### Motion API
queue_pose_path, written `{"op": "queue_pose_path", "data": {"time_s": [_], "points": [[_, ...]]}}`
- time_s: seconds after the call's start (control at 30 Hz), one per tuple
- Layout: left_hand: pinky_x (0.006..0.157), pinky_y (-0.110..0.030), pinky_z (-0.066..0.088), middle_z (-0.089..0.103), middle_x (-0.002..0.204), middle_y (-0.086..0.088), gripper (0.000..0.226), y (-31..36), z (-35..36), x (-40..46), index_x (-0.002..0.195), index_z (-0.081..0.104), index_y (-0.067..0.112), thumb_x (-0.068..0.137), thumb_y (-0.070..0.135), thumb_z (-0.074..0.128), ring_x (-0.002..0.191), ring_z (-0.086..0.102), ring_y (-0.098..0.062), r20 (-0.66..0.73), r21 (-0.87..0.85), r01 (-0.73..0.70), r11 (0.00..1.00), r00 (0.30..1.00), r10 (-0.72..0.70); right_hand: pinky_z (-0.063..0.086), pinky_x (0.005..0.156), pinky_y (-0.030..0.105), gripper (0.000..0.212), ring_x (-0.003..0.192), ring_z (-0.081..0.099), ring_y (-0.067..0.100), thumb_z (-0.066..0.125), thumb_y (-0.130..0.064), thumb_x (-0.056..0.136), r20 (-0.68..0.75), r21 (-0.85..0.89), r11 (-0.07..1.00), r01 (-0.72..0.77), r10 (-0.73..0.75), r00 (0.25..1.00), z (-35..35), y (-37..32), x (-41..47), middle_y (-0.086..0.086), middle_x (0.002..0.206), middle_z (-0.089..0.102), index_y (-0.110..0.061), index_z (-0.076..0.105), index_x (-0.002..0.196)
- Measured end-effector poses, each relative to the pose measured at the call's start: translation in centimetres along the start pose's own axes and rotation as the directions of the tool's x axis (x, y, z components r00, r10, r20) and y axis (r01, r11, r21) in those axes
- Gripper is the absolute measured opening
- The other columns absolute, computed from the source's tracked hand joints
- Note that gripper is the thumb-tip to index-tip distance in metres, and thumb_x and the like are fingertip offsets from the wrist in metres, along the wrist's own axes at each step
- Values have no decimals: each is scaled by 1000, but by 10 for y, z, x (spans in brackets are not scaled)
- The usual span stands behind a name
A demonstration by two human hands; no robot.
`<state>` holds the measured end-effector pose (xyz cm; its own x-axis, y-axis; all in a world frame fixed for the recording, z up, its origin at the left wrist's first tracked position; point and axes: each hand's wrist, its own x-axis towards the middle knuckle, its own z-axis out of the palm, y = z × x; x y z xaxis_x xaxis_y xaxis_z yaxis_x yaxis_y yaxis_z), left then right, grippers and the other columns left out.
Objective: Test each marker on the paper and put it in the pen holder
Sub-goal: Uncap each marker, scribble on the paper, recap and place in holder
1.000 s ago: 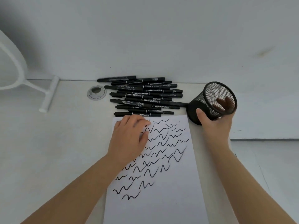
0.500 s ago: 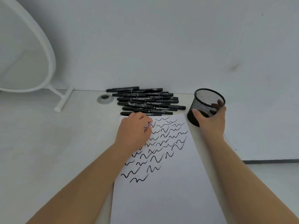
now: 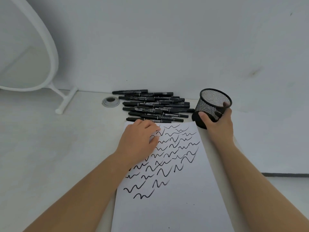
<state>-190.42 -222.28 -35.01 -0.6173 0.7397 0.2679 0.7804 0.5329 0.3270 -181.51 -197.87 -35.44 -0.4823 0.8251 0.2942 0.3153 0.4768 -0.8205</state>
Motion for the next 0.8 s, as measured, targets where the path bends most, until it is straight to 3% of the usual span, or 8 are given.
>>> {"op": "queue_pose_path", "data": {"time_s": [0.13,0.23,0.3,0.37,0.47,0.53,0.6,0.8], "points": [[93,-26,32,51,124,15,32,-1,0,0,121,54,30,91,32,44,110,41,-11,15,2,0,1000,1000,0,36,82,27,71,106,54,14,71,-47,68,28,28,1000,-1,0,1000,-1,1,-1,-11,111,53,-21,38,126],[94,-26,30,48,128,15,34,0,-1,-1,124,52,31,91,33,43,114,39,-10,36,-2,-3,1000,999,4,32,106,35,84,129,37,15,66,-45,73,-133,129,989,75,-57,989,-9,-7,-9,1,140,37,-14,27,140],[98,-28,29,46,132,14,36,-1,-2,-4,126,50,31,91,35,43,118,37,-11,48,1,-13,1000,999,13,26,110,42,76,130,34,26,56,-42,80,-317,33,959,280,-256,913,-16,-17,-19,18,140,34,0,31,138],[102,-29,26,44,136,13,38,-2,-2,-8,129,47,31,91,36,43,124,34,-11,69,-9,-19,1000,997,20,28,105,38,57,121,39,30,52,-34,84,-357,-144,854,500,-516,779,-19,-31,-29,24,129,44,4,46,126],[109,-30,20,37,142,13,42,-5,-3,-15,134,41,33,92,41,40,130,28,-10,112,-18,-55,998,992,57,35,88,37,28,100,48,28,51,-26,86,-66,-268,627,732,-770,635,-5,-60,-32,14,103,63,-5,62,101],[112,-30,19,33,145,12,44,-9,-5,-21,135,38,34,93,44,38,133,25,-10,131,-16,-88,996,987,90,39,81,39,19,92,52,31,53,-22,88,169,-256,591,765,-752,637,15,-76,-36,9,91,65,-8,65,92],[113,-29,17,31,147,14,45,-16,-9,-26,136,37,35,92,47,38,134,23,-9,148,-22,-91,996,985,93,36,83,36,19,97,50,30,53,-23,90,305,-260,677,689,-619,724,36,-82,-39,7,96,64,-11,65,98],[113,-25,7,27,148,15,47,-25,-12,-37,137,36,35,91,47,40,135,16,-8,135,-60,-84,995,987,92,37,91,37,27,109,42,26,50,-33,92,407,-373,778,505,-352,843,71,-76,-33,7,111,57,-16,61,110]]}}
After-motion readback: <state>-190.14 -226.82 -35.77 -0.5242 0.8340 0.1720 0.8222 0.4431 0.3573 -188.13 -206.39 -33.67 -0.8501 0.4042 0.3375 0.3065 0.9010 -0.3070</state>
